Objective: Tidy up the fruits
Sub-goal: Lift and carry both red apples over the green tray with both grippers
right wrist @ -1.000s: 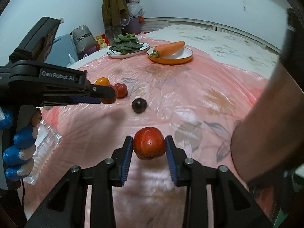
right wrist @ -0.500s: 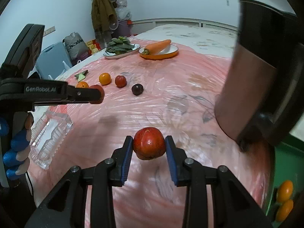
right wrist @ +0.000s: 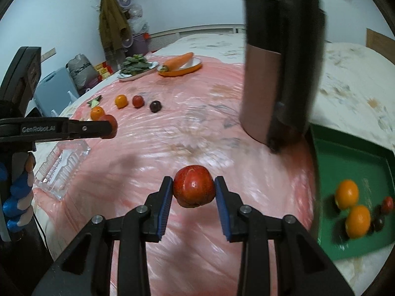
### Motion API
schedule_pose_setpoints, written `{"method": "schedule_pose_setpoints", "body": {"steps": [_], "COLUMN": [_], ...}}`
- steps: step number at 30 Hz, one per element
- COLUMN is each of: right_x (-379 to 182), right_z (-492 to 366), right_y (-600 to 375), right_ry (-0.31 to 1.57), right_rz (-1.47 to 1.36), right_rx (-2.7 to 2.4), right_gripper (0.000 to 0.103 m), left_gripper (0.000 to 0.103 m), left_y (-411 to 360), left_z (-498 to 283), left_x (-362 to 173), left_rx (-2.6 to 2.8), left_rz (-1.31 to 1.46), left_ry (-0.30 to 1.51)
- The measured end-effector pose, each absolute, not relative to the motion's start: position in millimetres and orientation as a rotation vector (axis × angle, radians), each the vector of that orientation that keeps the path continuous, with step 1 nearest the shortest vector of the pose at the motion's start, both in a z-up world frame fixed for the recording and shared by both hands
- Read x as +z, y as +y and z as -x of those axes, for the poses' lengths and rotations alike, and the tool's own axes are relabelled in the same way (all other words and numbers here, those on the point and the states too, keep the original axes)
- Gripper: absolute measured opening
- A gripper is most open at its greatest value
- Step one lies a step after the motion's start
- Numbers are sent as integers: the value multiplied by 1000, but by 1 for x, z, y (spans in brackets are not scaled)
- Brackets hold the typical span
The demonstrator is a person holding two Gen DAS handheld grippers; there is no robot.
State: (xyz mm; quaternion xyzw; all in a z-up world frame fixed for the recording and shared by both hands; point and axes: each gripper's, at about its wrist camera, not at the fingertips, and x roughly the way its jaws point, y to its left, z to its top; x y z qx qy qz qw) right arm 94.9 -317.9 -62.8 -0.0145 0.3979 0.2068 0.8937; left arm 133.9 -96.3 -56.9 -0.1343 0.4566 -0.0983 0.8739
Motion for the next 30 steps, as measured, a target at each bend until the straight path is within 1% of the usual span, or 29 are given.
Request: {"method": "schedule_pose_setpoints", "body": {"steps": [15,30], "right_x": [-55,-70], "right_z": [-70,-57], "right_y": [-438,-549], "right_ry": [761,738], "right_rz": [-52,-142], "right_rx": [178,-40], "right_gripper": [58,58], "left_gripper": [27,27], "left_y": [-201,-296], "left_z": [-128,-138], "left_x": [-56,-53], "left_rx": [-383,-522], "left_rz": [181,90], "left_ry": [979,979]}}
